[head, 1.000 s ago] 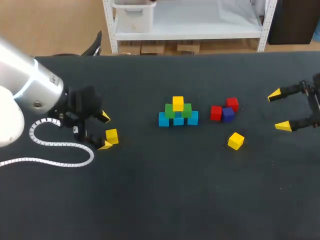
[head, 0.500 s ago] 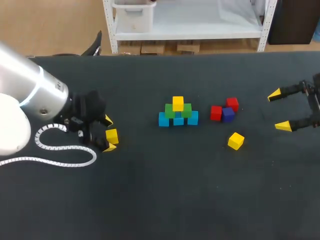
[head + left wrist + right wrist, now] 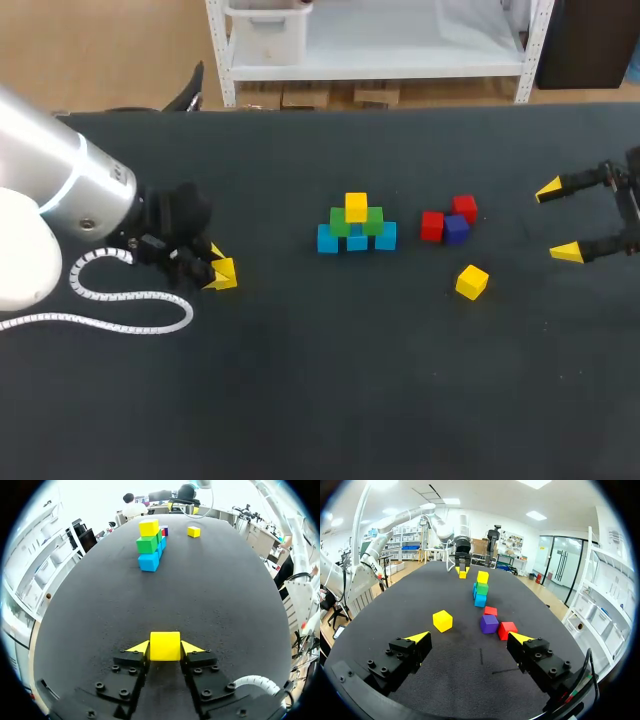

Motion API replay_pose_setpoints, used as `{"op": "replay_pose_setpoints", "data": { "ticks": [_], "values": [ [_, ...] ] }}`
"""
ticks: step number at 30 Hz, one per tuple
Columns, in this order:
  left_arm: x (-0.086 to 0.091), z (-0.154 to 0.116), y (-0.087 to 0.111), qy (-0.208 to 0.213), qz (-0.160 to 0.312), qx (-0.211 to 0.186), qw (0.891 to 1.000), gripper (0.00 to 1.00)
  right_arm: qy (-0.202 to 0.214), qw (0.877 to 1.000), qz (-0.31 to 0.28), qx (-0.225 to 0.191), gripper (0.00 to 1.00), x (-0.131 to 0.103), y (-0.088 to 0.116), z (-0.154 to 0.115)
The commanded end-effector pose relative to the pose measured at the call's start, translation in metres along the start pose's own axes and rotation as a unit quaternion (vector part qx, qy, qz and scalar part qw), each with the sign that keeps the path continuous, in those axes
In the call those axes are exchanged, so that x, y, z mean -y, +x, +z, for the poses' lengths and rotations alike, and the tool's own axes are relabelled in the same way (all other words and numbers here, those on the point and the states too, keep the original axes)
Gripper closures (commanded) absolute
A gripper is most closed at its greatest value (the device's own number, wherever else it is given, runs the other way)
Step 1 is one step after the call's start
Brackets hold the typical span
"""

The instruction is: Place the blue cubes, place green cubes on the blue cubes, place the yellow cubes on the green cubes, then place the red cubes on the yellow cubes, and place purple cube on the red cubes.

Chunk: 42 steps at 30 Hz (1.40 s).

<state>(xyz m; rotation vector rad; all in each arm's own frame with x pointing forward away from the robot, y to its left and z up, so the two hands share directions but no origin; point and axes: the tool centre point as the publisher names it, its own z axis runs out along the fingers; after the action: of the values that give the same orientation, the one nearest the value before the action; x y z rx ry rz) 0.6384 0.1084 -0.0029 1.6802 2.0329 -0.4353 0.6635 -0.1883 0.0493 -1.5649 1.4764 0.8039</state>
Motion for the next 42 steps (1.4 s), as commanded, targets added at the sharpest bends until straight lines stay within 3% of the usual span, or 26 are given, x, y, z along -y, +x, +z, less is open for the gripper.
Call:
{"op": "replay_pose_setpoints", "data": {
  "ticks": [1,11,24,32,42],
  "values": [
    [-0.002,-0.007,-0.011,0.000,0.000,-0.002,1.000,1.00,0.000,1.000,0.000,0.000,0.00,0.000,0.000,0.000],
    [-0.029,-0.025,-0.065,0.021,0.034,0.020,0.999,1.00,0.000,1.000,0.000,0.000,0.00,0.000,0.000,0.000],
    [-0.063,-0.006,-0.131,0.048,0.115,0.033,0.992,1.00,0.000,1.000,0.000,0.000,0.00,0.000,0.000,0.000],
    [-0.063,0.011,-0.154,0.070,0.136,0.037,0.987,1.00,0.000,1.000,0.000,0.000,0.00,0.000,0.000,0.000],
    [-0.056,0.022,-0.163,0.082,0.134,0.039,0.987,1.00,0.000,1.000,0.000,0.000,0.00,0.000,0.000,0.000]
  ]
}}
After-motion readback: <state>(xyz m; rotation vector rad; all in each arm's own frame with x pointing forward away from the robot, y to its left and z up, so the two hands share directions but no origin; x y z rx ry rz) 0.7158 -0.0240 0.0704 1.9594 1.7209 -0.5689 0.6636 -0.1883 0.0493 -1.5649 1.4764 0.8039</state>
